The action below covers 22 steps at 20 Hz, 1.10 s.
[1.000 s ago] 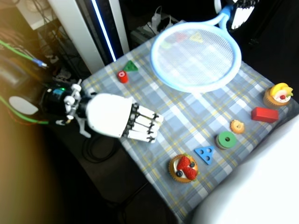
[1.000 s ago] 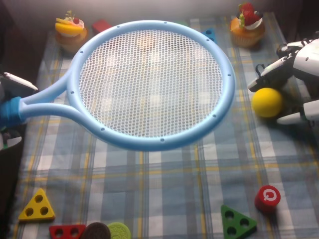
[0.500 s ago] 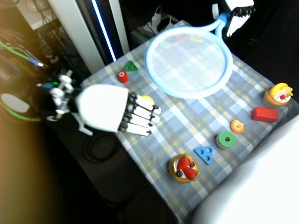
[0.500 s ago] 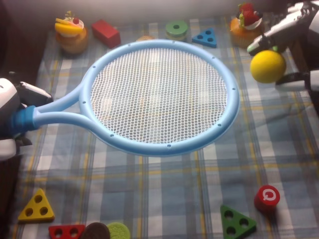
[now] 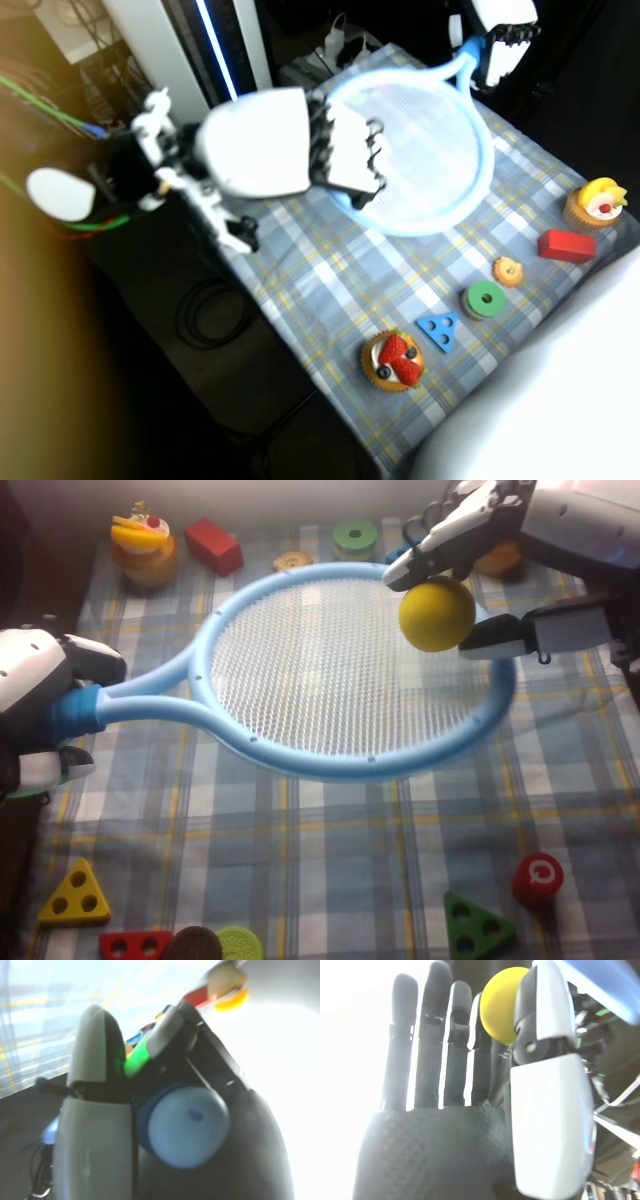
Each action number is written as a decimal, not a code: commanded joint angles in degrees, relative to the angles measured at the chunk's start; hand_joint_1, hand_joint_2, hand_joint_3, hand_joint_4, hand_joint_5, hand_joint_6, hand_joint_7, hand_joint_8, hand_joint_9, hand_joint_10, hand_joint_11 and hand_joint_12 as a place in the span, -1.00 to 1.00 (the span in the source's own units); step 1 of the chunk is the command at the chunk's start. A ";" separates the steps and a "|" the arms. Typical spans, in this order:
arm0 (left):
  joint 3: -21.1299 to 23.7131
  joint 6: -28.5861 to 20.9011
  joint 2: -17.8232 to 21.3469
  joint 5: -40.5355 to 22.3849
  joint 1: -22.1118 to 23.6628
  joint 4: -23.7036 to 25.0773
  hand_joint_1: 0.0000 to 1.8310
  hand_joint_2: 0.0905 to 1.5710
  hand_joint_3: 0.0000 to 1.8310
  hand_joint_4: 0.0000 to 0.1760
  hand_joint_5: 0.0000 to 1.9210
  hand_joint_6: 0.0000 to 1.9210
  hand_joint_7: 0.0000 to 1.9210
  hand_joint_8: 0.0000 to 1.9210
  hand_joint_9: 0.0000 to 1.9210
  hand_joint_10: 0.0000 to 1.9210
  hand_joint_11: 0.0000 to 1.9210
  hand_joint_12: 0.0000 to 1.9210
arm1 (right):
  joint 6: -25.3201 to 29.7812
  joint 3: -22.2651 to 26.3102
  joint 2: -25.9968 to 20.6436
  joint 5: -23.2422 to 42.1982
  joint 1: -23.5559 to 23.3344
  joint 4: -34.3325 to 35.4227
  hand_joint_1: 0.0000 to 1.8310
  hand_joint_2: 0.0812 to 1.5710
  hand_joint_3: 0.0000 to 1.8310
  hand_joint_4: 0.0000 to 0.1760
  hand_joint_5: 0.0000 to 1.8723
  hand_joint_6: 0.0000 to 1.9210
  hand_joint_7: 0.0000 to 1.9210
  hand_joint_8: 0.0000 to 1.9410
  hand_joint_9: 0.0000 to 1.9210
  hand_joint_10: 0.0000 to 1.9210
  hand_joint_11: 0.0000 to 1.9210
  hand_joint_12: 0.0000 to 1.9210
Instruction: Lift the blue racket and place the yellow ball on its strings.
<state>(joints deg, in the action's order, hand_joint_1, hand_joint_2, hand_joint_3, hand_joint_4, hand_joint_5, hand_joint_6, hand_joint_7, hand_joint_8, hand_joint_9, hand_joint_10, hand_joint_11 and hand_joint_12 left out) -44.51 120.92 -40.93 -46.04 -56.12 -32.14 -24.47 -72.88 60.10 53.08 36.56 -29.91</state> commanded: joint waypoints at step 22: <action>-0.89 0.10 -0.31 -5.80 1.26 1.79 0.72 0.63 -1.00 0.99 -0.09 1.00 0.40 1.00 0.66 1.00 0.67 1.00 | 0.41 0.63 -2.06 8.52 -0.55 9.24 0.23 0.58 -0.99 -0.95 -0.68 -1.00 -0.65 -1.00 -0.67 -1.00 -0.97 -0.32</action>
<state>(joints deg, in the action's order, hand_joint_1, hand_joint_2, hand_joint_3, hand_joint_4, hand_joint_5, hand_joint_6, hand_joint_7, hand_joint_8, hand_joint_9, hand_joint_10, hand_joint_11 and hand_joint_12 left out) -45.32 121.51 -41.23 -45.98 -55.68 -31.07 -24.05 -72.55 58.06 54.83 36.64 -23.07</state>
